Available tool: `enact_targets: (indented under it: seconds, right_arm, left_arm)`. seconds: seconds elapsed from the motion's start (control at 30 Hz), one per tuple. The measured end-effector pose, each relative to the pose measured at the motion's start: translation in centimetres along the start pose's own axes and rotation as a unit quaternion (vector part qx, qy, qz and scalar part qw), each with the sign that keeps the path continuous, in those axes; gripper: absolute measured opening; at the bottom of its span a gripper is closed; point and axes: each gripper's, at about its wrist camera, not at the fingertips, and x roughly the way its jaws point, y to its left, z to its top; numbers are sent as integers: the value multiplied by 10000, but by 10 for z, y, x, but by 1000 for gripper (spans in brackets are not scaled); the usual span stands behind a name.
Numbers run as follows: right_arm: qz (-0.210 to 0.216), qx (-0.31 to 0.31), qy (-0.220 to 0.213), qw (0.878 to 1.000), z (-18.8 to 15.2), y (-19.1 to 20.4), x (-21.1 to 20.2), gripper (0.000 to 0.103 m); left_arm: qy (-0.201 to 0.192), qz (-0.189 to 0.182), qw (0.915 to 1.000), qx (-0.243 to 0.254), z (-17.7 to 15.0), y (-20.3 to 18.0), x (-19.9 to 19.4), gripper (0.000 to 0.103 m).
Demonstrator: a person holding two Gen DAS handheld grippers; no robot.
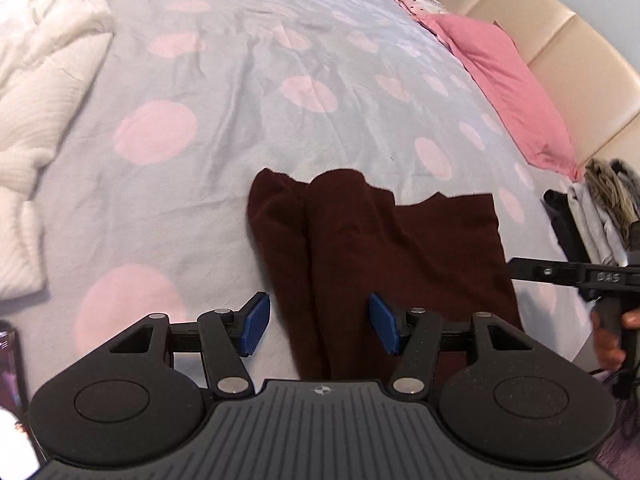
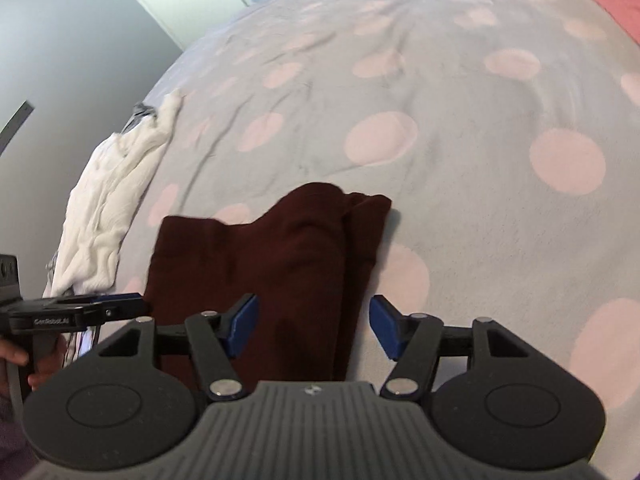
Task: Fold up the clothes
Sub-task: 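Lift the folded shirt with both grippers and carry it toward the clothes stack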
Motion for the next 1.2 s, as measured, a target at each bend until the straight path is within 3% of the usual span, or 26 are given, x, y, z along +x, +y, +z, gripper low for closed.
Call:
enact_targets:
  seconds: [0.33,0.43,0.67,0.77,1.0,1.2]
  right_arm:
    - [184,488,192,9985,13,-18,42,63]
    - [258,414,191,9986,15,-15,47,55]
    - [246,252,179,9992,17,-6,52,34]
    - [256,197,73,9995,16,-4,45,30]
    - [404,6,-496,9979,14,7,5,28]
    - [510,-193,-1383,9889,14,17,-56,28]
  left_arm:
    - [167,-233,9993,-252,15,14,27,54]
    - [150,-247,9994,-192,18,11,32,53]
    - [135,-135,9998,86,23,2,35,29]
    - [32,-177,9997,133,23,-1,27,25]
    - [-781,-287,9951,543,18,-27,-21,23]
    - [-1636,-410,9788,1162,22,-73,-71,22]
